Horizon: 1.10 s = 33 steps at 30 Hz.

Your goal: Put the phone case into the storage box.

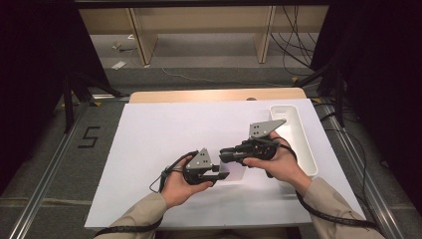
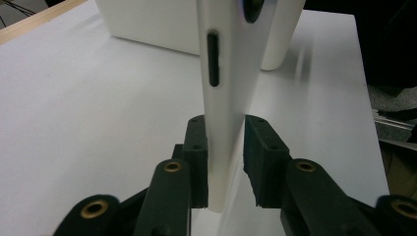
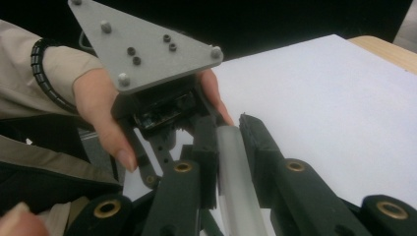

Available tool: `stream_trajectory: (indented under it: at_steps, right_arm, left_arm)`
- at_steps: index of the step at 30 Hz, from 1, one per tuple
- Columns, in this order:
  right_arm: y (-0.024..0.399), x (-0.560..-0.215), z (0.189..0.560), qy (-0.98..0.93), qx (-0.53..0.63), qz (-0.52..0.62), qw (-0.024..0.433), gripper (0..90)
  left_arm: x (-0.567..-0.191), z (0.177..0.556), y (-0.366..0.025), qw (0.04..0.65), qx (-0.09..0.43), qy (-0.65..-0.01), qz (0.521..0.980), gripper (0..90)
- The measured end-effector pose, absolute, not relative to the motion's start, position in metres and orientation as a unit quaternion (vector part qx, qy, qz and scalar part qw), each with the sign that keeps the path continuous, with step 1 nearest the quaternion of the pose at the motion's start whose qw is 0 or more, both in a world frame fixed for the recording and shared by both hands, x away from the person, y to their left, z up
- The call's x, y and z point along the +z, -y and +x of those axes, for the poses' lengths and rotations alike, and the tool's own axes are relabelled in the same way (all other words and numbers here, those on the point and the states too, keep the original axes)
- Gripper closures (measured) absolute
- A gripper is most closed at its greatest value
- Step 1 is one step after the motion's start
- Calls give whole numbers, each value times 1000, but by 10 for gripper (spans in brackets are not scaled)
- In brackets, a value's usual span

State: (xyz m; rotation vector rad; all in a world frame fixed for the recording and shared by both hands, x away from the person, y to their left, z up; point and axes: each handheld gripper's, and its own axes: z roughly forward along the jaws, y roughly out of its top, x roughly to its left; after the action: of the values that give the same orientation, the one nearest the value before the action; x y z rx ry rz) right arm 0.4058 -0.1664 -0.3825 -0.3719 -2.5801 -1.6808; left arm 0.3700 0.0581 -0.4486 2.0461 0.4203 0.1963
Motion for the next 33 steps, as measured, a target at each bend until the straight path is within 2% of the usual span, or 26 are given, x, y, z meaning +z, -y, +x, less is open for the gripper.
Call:
stream_trajectory:
  at_steps: [26,33]
  right_arm:
    - [166,-382,404,835,-543,-80,36,768]
    - [167,-383,405,834,-546,-76,18,673]
  left_arm:
    - [-444,370,-61,491,41,-152,857,802]
    - [-444,370,-62,491,42,-152,857,810]
